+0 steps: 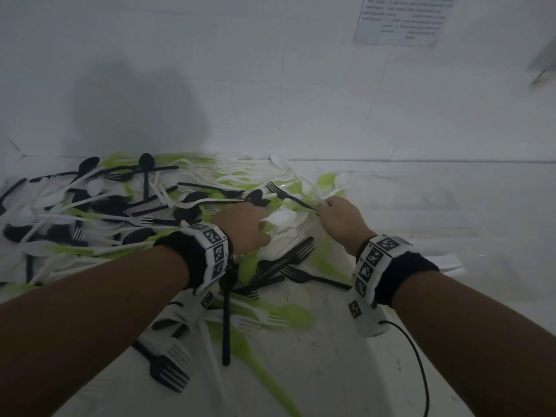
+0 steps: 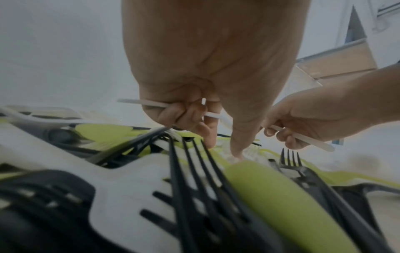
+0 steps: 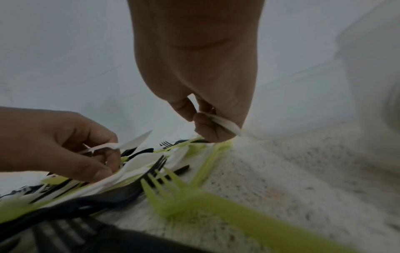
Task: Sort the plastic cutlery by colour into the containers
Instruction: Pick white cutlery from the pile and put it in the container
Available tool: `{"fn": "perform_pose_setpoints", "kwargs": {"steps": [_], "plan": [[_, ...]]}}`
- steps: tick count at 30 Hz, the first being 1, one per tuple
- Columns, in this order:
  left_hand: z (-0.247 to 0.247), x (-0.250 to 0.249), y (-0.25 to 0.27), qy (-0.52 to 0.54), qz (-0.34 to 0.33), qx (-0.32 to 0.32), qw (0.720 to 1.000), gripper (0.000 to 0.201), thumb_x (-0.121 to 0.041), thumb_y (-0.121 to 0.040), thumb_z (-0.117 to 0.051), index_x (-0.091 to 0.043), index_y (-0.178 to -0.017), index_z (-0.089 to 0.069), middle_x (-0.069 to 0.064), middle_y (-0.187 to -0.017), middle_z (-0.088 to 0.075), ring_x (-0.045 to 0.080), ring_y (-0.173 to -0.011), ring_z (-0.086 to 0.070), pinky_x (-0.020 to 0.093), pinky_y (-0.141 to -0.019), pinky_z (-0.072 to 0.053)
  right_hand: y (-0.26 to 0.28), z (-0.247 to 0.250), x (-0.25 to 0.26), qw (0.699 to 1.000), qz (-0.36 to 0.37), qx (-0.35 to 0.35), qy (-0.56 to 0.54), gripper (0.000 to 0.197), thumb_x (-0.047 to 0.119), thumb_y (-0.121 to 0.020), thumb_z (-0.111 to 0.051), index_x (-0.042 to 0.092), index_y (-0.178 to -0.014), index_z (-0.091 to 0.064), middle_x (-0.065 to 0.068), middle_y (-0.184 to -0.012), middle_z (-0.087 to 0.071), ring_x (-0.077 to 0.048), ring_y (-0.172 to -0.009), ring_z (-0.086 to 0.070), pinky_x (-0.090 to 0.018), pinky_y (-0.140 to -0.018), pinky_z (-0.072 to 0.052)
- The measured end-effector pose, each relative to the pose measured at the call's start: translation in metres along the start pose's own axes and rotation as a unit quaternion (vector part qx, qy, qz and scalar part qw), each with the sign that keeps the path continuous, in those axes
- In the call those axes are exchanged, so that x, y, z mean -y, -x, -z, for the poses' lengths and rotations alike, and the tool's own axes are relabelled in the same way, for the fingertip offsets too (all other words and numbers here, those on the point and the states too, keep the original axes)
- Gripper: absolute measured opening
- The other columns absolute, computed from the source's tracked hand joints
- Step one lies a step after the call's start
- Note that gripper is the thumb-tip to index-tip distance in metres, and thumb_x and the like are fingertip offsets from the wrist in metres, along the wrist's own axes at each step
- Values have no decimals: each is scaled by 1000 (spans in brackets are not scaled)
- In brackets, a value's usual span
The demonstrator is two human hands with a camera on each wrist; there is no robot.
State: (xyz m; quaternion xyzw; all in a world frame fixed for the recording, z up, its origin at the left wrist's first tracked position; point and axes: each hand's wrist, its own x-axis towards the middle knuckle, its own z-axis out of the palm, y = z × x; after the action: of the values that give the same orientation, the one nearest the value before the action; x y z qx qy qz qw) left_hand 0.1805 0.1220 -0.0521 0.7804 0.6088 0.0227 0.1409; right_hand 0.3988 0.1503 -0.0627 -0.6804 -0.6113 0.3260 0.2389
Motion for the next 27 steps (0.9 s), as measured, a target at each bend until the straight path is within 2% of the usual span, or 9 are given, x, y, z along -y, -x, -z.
{"fn": "perform_pose_setpoints", "kwargs": {"steps": [3,5,9,13,16,20,22,24,27], "plan": [[3,0,1,-17,-6,15,1000,26,-43,-89,-66,-17,-89,-63,-3,-87,-54,20,-82,-58,31,-66,-42,-1,2,-3,1000,-8,-5,-8,19,22,-99,-45,10,-89,-57,-4,-86,-55,-18,-74,-47,-32,-61,-37],[4,-2,1,-24,-15,21,999,25,-39,-92,-62,-15,-87,-63,-2,-84,-53,21,-80,-57,31,-64,-40,0,2,-4,1000,-8,-7,-15,26,23,-100,-45,2,-97,-61,-5,-90,-57,-17,-75,-48,-30,-62,-39],[-1,-2,1,26,-7,-28,999,29,-27,-98,-51,-19,-71,-45,-2,-72,-44,24,-76,-50,34,-61,-33,2,1,-2,1000,-1,-3,-21,32,23,-101,-47,-3,-108,-63,-5,-94,-61,-17,-78,-50,-30,-65,-41],[0,2,0,21,-7,25,999,38,-43,-93,-67,-29,-64,-46,-9,-66,-45,16,-66,-48,31,-63,-33,3,0,-1,1000,6,7,-25,32,23,-100,-48,-2,-111,-65,-15,-105,-68,-19,-83,-53,-32,-69,-44],[-4,-3,-2,21,-1,30,999,43,-46,-91,-70,-26,-61,-47,-8,-66,-44,13,-64,-45,31,-62,-33,4,0,-1,1000,14,8,-17,33,23,-99,-48,-3,-110,-65,-13,-97,-67,-20,-81,-53,-33,-69,-44],[-6,-3,-2,30,8,-6,1000,16,-38,-92,-63,-24,-93,-57,-5,-92,-49,22,-84,-57,38,-75,-51,4,2,-4,1000,20,6,-18,32,22,-100,-48,-4,-109,-64,-7,-89,-60,-19,-77,-50,-32,-65,-40],[-8,0,-2,9,4,-4,1000,25,-26,-92,-61,-25,-114,-51,1,-112,-48,27,-88,-60,43,-76,-54,6,3,-5,1000,24,3,-14,31,22,-100,-48,-3,-109,-64,-6,-89,-59,-18,-76,-49,-31,-64,-39],[-9,2,-4,-18,-16,-1,1000,40,-16,-93,-59,-26,-130,-49,4,-125,-45,26,-86,-58,38,-70,-52,7,4,-7,999,28,-1,-16,31,22,-101,-48,-3,-109,-64,-6,-91,-60,-18,-77,-50,-31,-64,-40],[-9,-7,-7,-40,-25,4,999,34,-24,-98,-55,-24,-131,-55,3,-124,-45,22,-83,-49,35,-71,-46,9,3,-8,999,30,-3,-18,30,23,-101,-49,-2,-107,-64,-7,-92,-61,-18,-77,-51,-31,-65,-40]]}}
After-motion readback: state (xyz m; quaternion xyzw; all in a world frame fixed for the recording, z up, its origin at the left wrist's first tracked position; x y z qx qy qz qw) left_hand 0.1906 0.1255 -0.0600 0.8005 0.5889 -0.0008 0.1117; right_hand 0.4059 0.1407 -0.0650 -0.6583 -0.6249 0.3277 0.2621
